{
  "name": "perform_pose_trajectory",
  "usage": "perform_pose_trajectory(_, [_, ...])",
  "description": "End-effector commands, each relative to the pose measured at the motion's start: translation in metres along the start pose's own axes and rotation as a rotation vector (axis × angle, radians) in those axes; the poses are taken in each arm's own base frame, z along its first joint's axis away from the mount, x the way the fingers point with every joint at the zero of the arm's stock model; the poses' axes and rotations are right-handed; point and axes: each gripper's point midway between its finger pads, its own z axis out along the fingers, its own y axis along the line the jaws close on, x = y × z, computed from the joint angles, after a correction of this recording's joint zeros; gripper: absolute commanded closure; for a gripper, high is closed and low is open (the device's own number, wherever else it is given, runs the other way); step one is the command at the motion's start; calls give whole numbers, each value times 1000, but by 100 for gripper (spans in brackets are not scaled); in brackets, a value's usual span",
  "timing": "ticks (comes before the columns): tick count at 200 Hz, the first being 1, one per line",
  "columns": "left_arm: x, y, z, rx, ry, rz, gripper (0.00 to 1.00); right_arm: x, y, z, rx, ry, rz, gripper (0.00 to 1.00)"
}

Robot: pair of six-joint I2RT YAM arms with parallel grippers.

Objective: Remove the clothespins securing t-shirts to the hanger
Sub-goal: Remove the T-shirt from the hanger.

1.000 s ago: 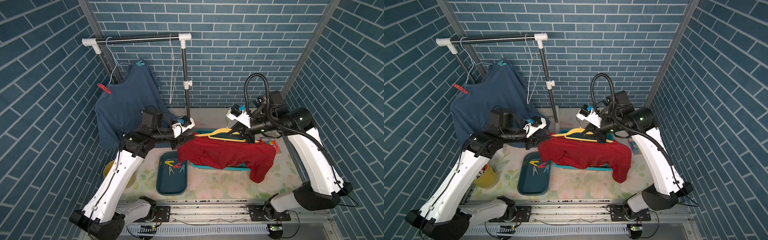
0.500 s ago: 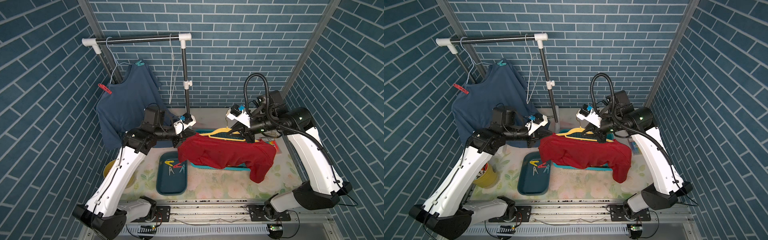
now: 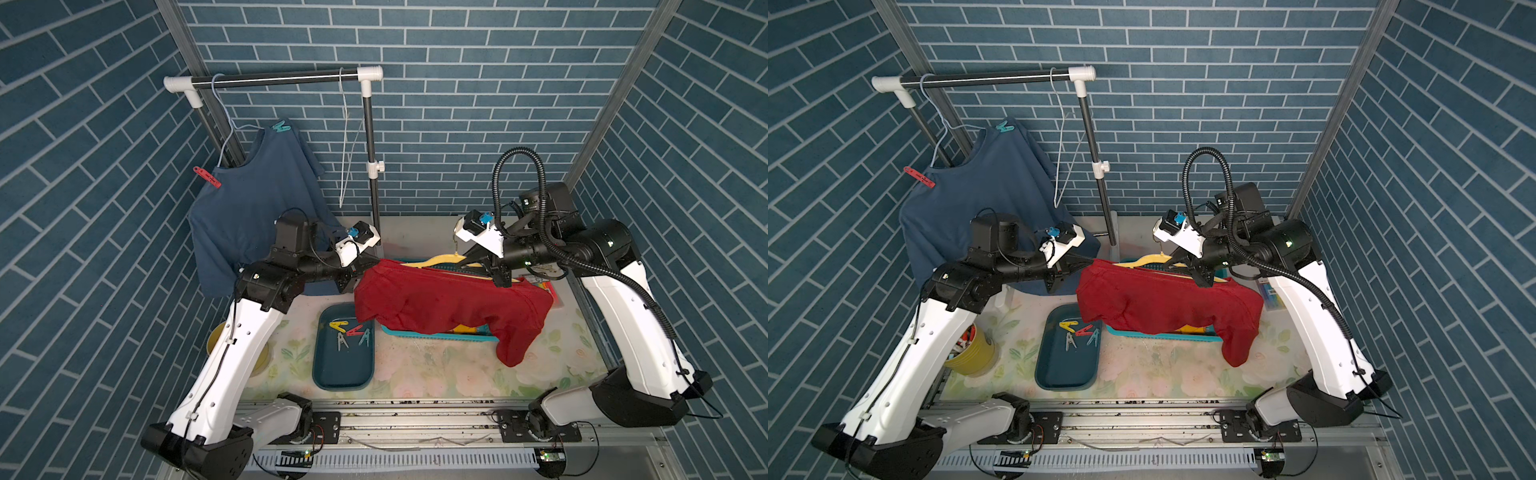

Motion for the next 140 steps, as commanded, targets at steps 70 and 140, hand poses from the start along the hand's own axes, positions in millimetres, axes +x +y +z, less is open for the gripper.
perform_pose_trajectory(70, [56,54,-13,-220,114,-177,100,5,-13,-45,243,11,-81,100])
perform_pose_trajectory(140, [70,58,-6,-218,113,-233,100,0,-19,-50,278,-31,-86,100])
